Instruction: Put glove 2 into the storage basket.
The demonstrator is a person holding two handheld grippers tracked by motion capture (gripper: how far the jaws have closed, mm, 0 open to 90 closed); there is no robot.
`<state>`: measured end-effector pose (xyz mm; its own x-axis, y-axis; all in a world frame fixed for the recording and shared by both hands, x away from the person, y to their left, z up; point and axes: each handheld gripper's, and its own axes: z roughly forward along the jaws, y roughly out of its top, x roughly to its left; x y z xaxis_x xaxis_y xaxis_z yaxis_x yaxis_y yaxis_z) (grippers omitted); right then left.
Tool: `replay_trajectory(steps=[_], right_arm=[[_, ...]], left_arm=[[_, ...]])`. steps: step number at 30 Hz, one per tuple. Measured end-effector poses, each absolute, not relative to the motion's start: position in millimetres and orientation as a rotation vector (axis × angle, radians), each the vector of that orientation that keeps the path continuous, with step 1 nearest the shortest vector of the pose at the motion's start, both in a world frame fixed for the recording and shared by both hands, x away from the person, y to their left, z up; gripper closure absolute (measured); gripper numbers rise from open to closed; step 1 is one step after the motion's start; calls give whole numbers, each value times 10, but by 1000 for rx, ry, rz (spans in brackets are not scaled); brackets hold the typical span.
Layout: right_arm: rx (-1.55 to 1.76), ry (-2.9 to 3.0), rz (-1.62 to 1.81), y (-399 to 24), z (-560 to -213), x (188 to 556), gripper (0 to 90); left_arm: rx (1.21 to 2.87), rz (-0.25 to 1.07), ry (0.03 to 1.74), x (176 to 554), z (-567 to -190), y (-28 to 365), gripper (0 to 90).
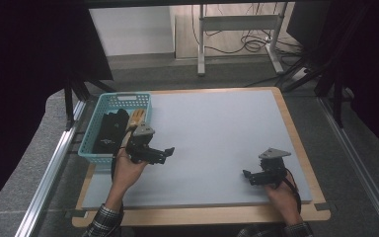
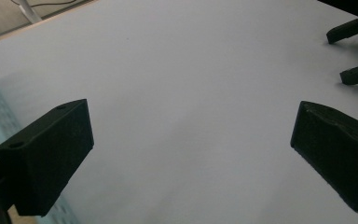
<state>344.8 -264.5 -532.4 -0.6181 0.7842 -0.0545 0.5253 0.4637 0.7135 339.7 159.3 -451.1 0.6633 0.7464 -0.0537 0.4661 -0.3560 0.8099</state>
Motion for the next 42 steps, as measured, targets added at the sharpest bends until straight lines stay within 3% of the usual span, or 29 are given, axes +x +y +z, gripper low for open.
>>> replay_trajectory(steps=[22,42], right_arm=[[1103,2342,948,-2645,-5323,3448,50],[1102,2341,949,-2645,-5324,3447,51]], left_arm=[[2048,351,816,3242,-4724,1146,0],[2102,307,821,3198,-5151,1005,0]])
